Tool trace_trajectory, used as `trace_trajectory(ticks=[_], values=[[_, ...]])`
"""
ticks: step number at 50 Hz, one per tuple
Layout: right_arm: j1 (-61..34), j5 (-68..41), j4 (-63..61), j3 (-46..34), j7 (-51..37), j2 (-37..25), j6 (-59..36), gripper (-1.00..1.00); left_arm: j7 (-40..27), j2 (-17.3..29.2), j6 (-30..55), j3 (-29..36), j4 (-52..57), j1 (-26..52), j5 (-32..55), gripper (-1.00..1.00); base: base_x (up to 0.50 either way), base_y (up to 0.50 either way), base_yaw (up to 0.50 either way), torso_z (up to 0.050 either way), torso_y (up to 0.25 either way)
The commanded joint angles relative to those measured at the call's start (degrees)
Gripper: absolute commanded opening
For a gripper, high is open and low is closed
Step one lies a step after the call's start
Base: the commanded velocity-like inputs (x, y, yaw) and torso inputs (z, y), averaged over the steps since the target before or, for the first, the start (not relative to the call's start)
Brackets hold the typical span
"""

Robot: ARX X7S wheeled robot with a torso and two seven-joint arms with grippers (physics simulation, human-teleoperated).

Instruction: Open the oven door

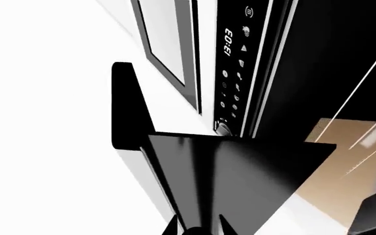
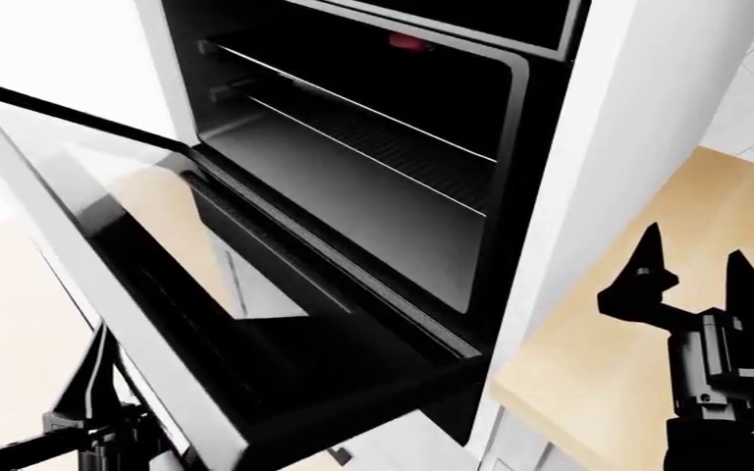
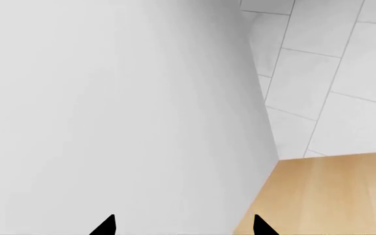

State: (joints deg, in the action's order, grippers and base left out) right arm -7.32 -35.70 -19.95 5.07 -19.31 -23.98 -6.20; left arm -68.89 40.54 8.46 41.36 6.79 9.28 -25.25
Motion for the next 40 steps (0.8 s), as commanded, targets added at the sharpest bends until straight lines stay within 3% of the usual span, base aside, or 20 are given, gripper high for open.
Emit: trace_trajectory(ticks=[1, 22, 40], values=[[0.16, -0.16, 0.28, -0.11, 0.01, -0.1, -0.01, 1.0, -8.84, -2.15, -5.68, 0.36, -4.47, -2.29, -2.74, -1.0, 0.0, 0.0, 0.0, 0.0, 0.0], [0.02, -0.64, 0.24, -0.28, -0.29, -0.32, -0.38, 1.0, -14.17, -6.63, -18.7, 1.92, -24.29, 0.3, 0.85, -1.0, 0.0, 0.0, 0.0, 0.0, 0.0], [-0.4, -0.14, 1.43, -0.91, -0.38, -0.02, -0.17, 1.0, -19.36, -15.48, -37.41, 4.64, -56.41, 8.04, 1.56, -1.0, 0.0, 0.0, 0.0, 0.0, 0.0]])
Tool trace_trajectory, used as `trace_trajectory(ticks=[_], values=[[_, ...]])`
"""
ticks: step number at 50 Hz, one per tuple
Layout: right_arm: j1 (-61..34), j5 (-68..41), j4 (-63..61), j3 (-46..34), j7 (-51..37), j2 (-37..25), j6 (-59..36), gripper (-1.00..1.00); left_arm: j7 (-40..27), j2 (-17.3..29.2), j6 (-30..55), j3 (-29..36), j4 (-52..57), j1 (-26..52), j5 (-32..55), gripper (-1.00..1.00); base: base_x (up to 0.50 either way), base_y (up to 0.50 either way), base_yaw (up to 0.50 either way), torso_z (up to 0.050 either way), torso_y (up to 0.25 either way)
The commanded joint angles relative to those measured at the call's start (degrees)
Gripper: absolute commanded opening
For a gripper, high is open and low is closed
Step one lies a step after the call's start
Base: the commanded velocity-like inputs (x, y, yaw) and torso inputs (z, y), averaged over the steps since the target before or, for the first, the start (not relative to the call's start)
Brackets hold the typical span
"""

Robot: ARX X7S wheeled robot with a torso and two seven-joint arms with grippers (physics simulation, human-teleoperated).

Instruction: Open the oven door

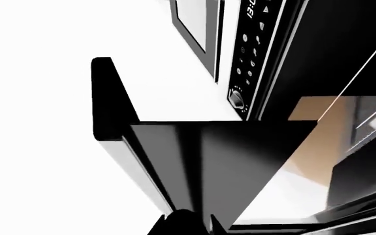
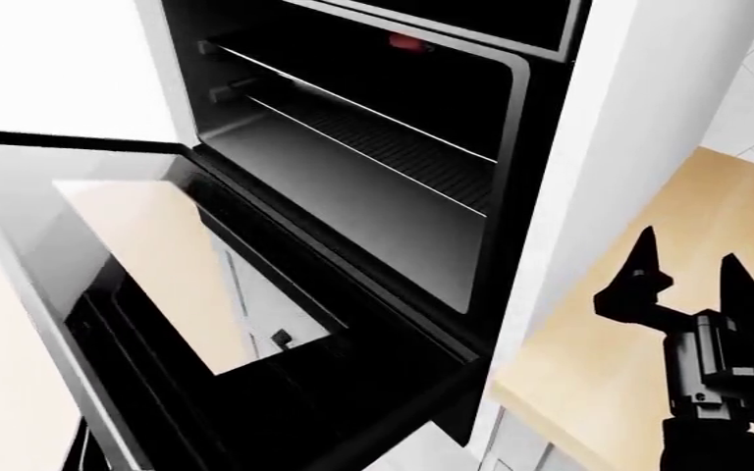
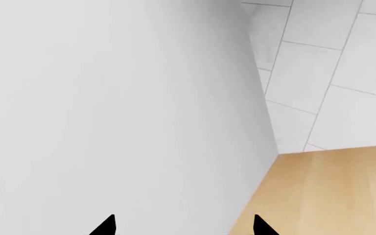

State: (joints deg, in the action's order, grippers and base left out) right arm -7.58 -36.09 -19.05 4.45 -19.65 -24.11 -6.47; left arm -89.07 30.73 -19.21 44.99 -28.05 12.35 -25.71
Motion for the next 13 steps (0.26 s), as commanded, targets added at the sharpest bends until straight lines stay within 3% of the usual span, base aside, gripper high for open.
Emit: trace_trajectory(ticks=[1, 7, 13], values=[[-0.13, 0.26, 0.56, -0.3, -0.03, 0.11, 0.11, 1.0, 0.57, -6.08, -10.67, 0.98, -23.1, 5.35, 1.92, -1.0, 0.0, 0.0, 0.0, 0.0, 0.0], [-0.21, 0.0, 0.66, -0.33, -0.03, 0.02, -0.03, 1.0, -0.65, -8.25, -15.34, -1.07, -30.82, 6.97, -0.24, -1.0, 0.01, 0.01, 0.0, 0.0, 0.0], [-0.59, 0.01, 1.06, -0.63, -0.08, 0.09, -0.23, 1.0, -0.86, -11.47, -21.93, -12.33, -40.2, 8.04, -10.09, -1.0, 0.0, 0.0, 0.0, 0.0, 0.0]])
